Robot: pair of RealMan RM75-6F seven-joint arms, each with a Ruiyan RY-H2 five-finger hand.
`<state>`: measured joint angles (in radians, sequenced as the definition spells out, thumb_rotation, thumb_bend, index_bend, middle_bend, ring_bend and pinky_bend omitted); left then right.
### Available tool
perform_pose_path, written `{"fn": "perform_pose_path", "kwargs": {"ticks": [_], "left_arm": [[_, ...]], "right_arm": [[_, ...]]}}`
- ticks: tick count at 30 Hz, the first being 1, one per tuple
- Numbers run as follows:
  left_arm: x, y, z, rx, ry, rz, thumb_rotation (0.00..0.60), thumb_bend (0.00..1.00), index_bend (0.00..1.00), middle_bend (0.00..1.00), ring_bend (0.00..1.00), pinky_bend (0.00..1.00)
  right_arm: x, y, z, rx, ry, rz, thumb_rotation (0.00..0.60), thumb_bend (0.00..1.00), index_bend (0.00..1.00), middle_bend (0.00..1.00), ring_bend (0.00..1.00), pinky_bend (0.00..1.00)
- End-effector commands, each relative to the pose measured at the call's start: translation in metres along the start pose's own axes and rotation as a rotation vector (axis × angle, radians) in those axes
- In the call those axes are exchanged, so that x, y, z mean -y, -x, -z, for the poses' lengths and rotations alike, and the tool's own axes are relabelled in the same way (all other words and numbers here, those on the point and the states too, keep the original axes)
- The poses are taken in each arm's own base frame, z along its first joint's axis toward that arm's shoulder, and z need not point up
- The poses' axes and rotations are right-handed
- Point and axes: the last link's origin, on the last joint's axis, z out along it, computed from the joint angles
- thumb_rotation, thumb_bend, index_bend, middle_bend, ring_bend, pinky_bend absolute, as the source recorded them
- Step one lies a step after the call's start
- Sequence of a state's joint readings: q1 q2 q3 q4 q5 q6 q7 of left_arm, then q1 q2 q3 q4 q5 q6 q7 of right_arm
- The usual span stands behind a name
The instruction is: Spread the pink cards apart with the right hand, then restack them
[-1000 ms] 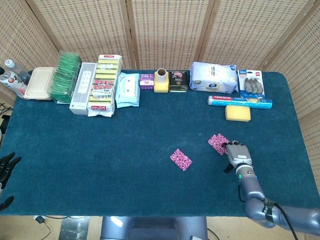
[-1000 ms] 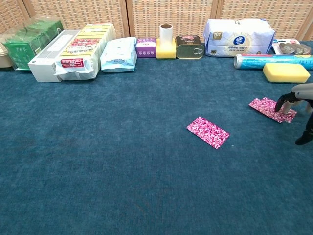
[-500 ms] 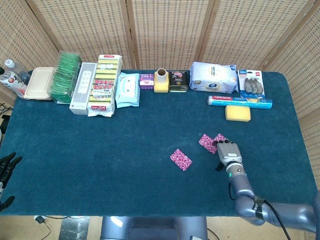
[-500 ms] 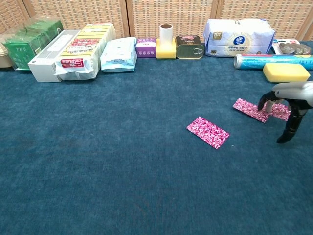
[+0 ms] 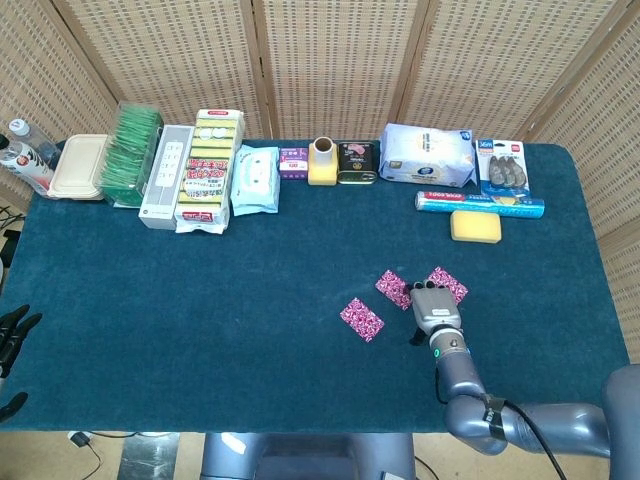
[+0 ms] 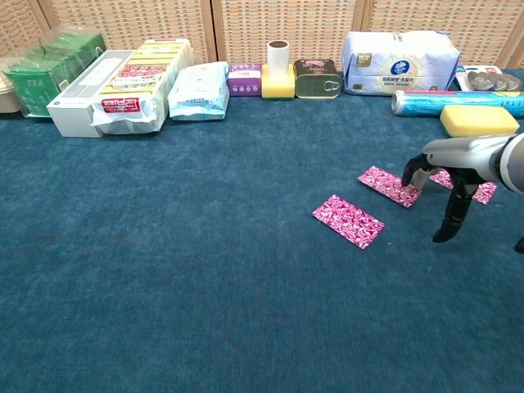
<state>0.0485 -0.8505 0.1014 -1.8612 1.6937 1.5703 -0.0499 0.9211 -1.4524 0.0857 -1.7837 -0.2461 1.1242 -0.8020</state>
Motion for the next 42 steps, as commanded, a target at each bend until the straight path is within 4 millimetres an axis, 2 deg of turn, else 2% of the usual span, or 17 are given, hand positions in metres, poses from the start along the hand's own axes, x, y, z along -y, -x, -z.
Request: {"fn": "perform_pose_path", "kwargs": {"ticks": [1, 10, 14, 17, 21, 25, 32, 35, 42], "left_arm": [[0.0, 0.0, 0.0, 0.0, 0.0, -0.001, 0.6, 0.13, 0.0, 0.0, 0.0, 0.08], [0.0, 0.0, 0.0, 0.0, 0.0, -0.002, 0.6, 0.13, 0.0, 0.0, 0.0, 0.08], [0.0, 0.0, -0.001, -0.001, -0.002, -0.003, 0.6, 0.13, 0.0, 0.0, 0.0, 0.08], [0.0, 0.001, -0.001, 0.002, -0.002, -0.004, 0.6, 0.13, 0.0, 0.0, 0.0, 0.08], [-0.001, 0.001, -0.001, 0.003, -0.002, -0.004, 0.6, 0.13, 0.0, 0.0, 0.0, 0.08], [-0.002, 0.002, -0.001, 0.007, 0.002, -0.007, 0.6, 0.13, 0.0, 0.0, 0.0, 0.08], [-0.003, 0.004, 0.0, 0.012, 0.005, -0.013, 0.6, 0.13, 0.0, 0.0, 0.0, 0.08], [-0.004, 0.004, 0.001, 0.012, 0.007, -0.015, 0.6, 0.13, 0.0, 0.0, 0.0, 0.08], [-0.004, 0.004, 0.002, 0.012, 0.01, -0.016, 0.6, 0.13, 0.0, 0.0, 0.0, 0.08]], "right_arm": [[0.003, -0.003, 0.002, -0.008, -0.003, -0.002, 0.6, 0.0, 0.18, 0.21, 0.12, 0.18], [0.006, -0.01, 0.007, -0.031, -0.012, -0.005, 0.6, 0.0, 0.18, 0.21, 0.12, 0.18], [0.002, -0.015, 0.01, -0.071, -0.019, 0.004, 0.6, 0.0, 0.18, 0.15, 0.11, 0.18], [-0.006, -0.021, 0.013, -0.141, -0.011, 0.02, 0.6, 0.01, 0.18, 0.09, 0.05, 0.18], [-0.029, -0.026, 0.012, -0.277, 0.075, 0.008, 0.6, 0.04, 0.2, 0.05, 0.0, 0.18], [-0.049, -0.024, 0.008, -0.322, 0.153, -0.086, 0.6, 0.09, 0.24, 0.03, 0.0, 0.17], [-0.068, -0.023, 0.001, -0.342, 0.237, -0.168, 0.6, 0.13, 0.26, 0.0, 0.0, 0.17], [-0.069, -0.021, -0.001, -0.335, 0.282, -0.189, 0.6, 0.13, 0.26, 0.0, 0.0, 0.17], [-0.051, -0.015, -0.012, -0.321, 0.367, -0.202, 0.6, 0.13, 0.28, 0.0, 0.0, 0.17]]}}
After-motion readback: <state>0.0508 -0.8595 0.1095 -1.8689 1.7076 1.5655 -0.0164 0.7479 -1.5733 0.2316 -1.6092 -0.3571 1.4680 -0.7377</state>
